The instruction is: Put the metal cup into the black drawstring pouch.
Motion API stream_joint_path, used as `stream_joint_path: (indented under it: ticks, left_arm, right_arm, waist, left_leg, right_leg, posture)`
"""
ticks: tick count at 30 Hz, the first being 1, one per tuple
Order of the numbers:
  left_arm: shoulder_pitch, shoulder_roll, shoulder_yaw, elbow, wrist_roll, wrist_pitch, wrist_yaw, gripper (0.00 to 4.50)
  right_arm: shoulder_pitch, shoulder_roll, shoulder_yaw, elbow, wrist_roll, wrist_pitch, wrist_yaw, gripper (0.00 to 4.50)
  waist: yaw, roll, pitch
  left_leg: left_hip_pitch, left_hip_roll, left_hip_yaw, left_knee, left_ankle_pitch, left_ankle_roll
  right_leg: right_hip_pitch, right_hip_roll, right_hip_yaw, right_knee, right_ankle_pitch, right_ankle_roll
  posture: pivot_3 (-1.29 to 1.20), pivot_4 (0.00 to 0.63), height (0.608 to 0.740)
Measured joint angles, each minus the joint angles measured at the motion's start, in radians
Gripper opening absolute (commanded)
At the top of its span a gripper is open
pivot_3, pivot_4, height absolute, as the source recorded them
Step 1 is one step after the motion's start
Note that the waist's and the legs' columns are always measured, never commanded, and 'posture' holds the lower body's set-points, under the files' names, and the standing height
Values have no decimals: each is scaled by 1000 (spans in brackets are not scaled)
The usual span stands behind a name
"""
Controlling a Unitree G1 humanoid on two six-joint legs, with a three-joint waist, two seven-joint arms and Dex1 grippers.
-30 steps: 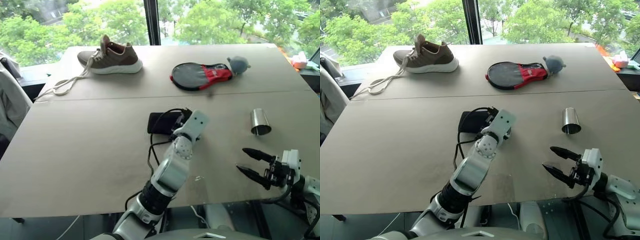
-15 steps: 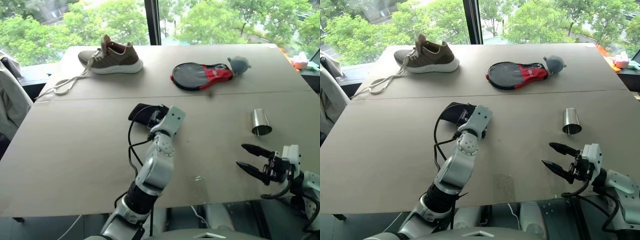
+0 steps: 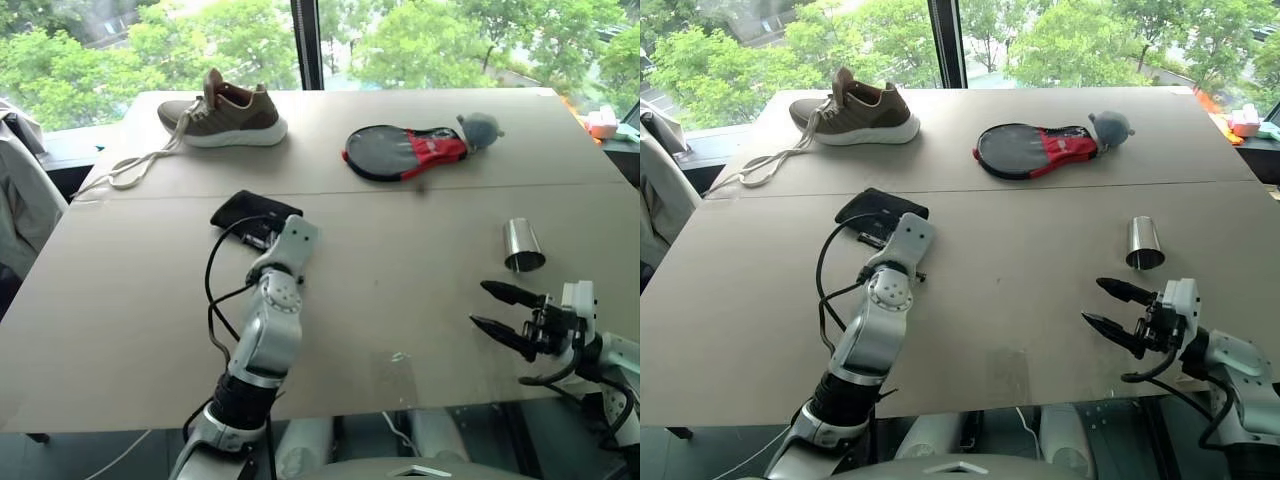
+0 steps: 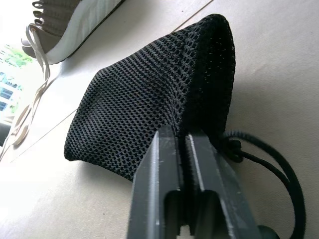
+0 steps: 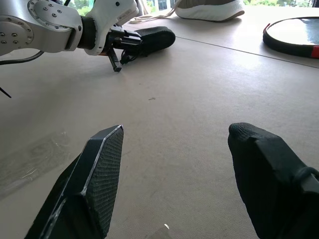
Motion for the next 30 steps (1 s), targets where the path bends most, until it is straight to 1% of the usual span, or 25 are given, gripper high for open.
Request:
stream_joint_path:
  ticks: [4, 6, 9, 10, 12, 14, 17, 21, 22, 27, 30]
  left_arm:
    - [5, -6, 3, 0, -6, -27, -7, 95]
    - [29, -10, 23, -22, -48, -49, -44, 95]
    - [102, 1, 49, -108, -199, -104, -203, 95]
    - [125, 18, 59, -137, -247, -128, -256, 95]
    - [198, 92, 91, -202, -348, -198, -376, 95]
    - [270, 165, 158, -229, -448, -263, -486, 95]
    - [359, 238, 223, -246, -532, -364, -580, 95]
    - [452, 259, 322, -222, -616, -477, -627, 95]
    - [459, 258, 339, -213, -628, -493, -627, 95]
    - [448, 214, 426, -168, -695, -549, -588, 95]
    - [411, 189, 429, -168, -722, -544, -558, 95]
  right_arm:
    - [-22, 9, 0, 15, -3, -12, -1, 3378]
    - [-35, 20, -2, 17, -3, -16, -10, 3378]
    - [-65, 33, -10, 23, -13, -53, -48, 3378]
    - [-75, 36, -19, 25, -25, -79, -56, 3378]
    - [-92, 39, -46, 31, -66, -131, -111, 3378]
    - [-105, 38, -85, 61, -118, -165, -198, 3378]
    - [-115, 47, -90, 75, -201, -210, -307, 3378]
    - [-104, 41, -115, 112, -318, -218, -458, 3378]
    - [-101, 40, -115, 116, -330, -218, -474, 3378]
    - [-98, 9, -115, 172, -399, -217, -553, 3378]
    - [-141, 4, -113, 227, -429, -209, -599, 3378]
  waist:
    - [-1, 0, 0]
    - [-3, 0, 0]
    - [-5, 0, 0]
    - [-4, 1, 0]
    - [-7, 2, -1]
    - [-3, 3, -1]
    - [-5, 4, -2]
    - [-1, 4, -2]
    - [-1, 4, -2]
    - [-4, 4, -2]
    - [-5, 4, -2]
  left_leg:
    - [0, 0, 0, 0, 0, 0]
    - [0, 0, 0, 0, 0, 0]
    - [-1, 0, 0, -1, -1, -1]
    - [-1, 1, 0, -1, -1, -2]
    - [-1, 1, 0, -2, -2, -3]
    - [-1, 1, 0, -2, -2, -4]
    - [-1, 1, 1, -2, -2, -4]
    - [-1, 1, 1, -2, -1, -2]
    - [-1, 1, 1, -2, -1, -2]
    - [0, 0, 2, -1, 0, 0]
    - [1, 0, 3, -1, 0, 0]
  right_leg:
    - [0, 0, 1, 0, 0, 0]
    - [0, -1, 2, 0, 0, 0]
    - [-1, -1, 2, 0, -1, -2]
    - [-1, -2, 2, 0, -1, -2]
    - [-2, -1, 3, 0, -1, -3]
    - [-2, -2, 2, 0, -1, -3]
    - [-2, -2, 3, 0, -1, -3]
    - [-2, -2, 2, -1, -1, -3]
    - [-2, -2, 2, 0, -1, -3]
    - [-1, 0, 2, -1, -1, -3]
    - [0, 1, 0, 0, -1, -3]
  posture:
    - [0, 150, 740]
    - [0, 150, 740]
    - [0, 150, 740]
    - [0, 150, 740]
    - [0, 150, 740]
    - [0, 150, 740]
    - [0, 150, 740]
    - [0, 150, 740]
    - [0, 150, 740]
    - [0, 150, 740]
    - [0, 150, 740]
